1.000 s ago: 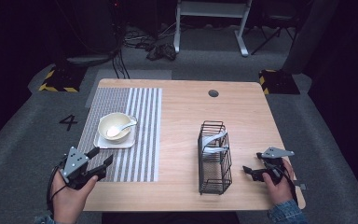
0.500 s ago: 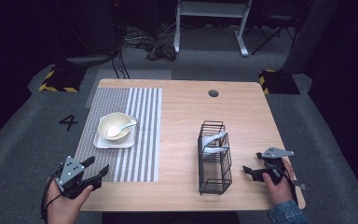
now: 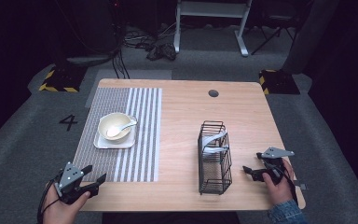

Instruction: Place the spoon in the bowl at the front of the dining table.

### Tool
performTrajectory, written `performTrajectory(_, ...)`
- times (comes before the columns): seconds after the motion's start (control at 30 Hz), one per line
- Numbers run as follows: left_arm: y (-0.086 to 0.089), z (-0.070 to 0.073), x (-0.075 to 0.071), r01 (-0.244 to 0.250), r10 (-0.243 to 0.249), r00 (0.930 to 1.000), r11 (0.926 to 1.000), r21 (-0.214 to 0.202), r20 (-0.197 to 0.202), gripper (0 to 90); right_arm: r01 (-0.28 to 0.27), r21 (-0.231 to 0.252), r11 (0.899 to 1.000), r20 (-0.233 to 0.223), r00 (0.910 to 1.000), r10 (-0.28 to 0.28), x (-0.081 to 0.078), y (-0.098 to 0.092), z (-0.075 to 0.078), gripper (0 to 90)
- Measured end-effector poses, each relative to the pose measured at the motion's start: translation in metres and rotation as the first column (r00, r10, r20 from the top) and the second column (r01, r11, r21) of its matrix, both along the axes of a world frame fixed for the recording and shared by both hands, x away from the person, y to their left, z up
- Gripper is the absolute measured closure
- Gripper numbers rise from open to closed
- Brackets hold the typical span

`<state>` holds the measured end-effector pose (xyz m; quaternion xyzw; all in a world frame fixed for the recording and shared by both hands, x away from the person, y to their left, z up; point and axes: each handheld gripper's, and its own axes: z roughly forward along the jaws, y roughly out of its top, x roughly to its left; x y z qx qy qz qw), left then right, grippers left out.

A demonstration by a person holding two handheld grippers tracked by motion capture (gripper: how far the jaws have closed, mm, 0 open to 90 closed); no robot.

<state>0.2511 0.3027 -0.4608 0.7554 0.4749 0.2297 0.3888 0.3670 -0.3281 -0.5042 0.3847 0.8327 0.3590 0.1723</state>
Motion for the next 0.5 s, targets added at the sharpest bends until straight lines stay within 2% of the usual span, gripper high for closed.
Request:
performTrajectory(0.1,0.001,-0.005,0.001,-0.01,0.01,0.9995,1.0,0.0,-0.028,37.2,0.0,0.0,1.0,0.0,1.0,0.0,0.0,0.0,0.0,11.3)
performTrajectory(0.27,0.002,-0.012,0.002,-0.006,0.008,0.9977,0.9994,0.033,-0.068,36.7,-0.001,0.0,1.0,-0.001,1.0,0.001,0.0,0.0,0.0,11.4)
performTrajectory(0.43,0.004,-0.02,0.004,-0.001,0.007,0.9931,0.9985,0.055,-0.117,35.4,-0.001,0.0,1.0,-0.001,1.0,0.001,0.0,0.0,0.0,11.4)
performTrajectory(0.5,0.004,-0.023,0.004,-0.011,0.018,0.9904,0.9987,0.05,-0.137,34.9,-0.001,0.0,1.0,-0.001,1.0,0.001,0.0,0.0,0.0,11.4)
